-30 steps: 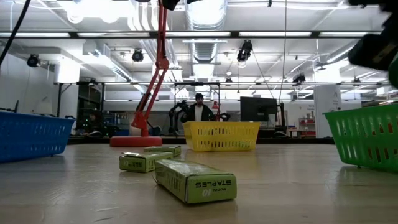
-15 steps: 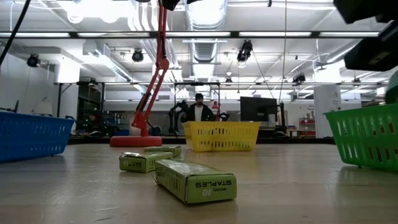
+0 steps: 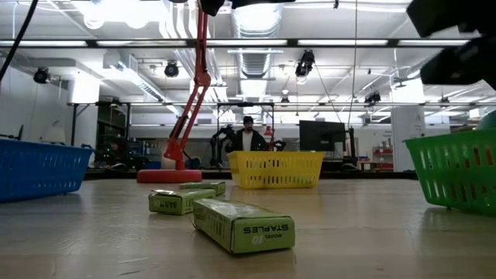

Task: Pick and place Stapler, Stapler remover, tape
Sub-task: Put the green tape into the green bin, then put the top green staple pins into the blue bin

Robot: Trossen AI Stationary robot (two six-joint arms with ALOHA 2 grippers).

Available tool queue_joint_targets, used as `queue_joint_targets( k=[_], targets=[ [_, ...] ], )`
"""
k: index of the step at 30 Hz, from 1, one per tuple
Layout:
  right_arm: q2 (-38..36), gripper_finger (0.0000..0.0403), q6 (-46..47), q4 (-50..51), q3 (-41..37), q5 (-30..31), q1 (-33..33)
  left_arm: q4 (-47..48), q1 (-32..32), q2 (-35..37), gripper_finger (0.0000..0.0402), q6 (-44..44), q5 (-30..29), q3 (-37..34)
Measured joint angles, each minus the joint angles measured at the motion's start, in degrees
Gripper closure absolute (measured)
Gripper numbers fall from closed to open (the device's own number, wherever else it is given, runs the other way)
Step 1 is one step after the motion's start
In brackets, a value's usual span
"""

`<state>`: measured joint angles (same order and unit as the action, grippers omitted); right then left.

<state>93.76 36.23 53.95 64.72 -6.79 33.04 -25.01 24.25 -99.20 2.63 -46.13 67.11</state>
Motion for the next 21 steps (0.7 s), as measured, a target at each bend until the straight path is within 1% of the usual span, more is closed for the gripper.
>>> queue_joint_targets(
  k=[3, 6, 11, 13, 15, 19, 21],
  targets=[
    [-1.91, 0.0248, -0.40, -0.17, 1.22, 1.30, 0.10, 1.56, 0.00, 0.00, 0.0200, -0.61, -0.02, 0.00],
    [-4.32, 0.0234, -0.61, -0.40, 1.93, 3.30, 0.24, 5.74, 0.09, 0.09, 0.0200, -2.68, -0.02, 0.00],
    [-9.20, 0.0227, -2.33, -2.02, 1.00, 13.25, 1.76, 16.42, 0.09, 1.01, 0.0200, -10.84, 0.04, 0.00],
    [-11.30, 0.0227, -3.41, -5.09, -0.44, 15.66, 2.31, 21.32, -0.26, 1.03, 0.0200, -13.13, 1.17, 0.00],
    [-13.48, 0.0227, -5.02, -10.01, -2.11, 16.46, 2.38, 26.38, -0.95, 1.05, 0.0200, -14.69, 4.05, 0.00],
    [-17.90, 0.0228, -9.88, -21.19, -6.03, 17.45, 2.36, 36.86, -2.76, 1.31, 0.0200, -15.63, 14.52, 0.00],
    [-19.89, 0.0230, -12.92, -26.67, -7.98, 17.48, 2.36, 41.47, -3.84, 1.31, 0.0200, -16.81, 17.59, 0.00]
  ],
)
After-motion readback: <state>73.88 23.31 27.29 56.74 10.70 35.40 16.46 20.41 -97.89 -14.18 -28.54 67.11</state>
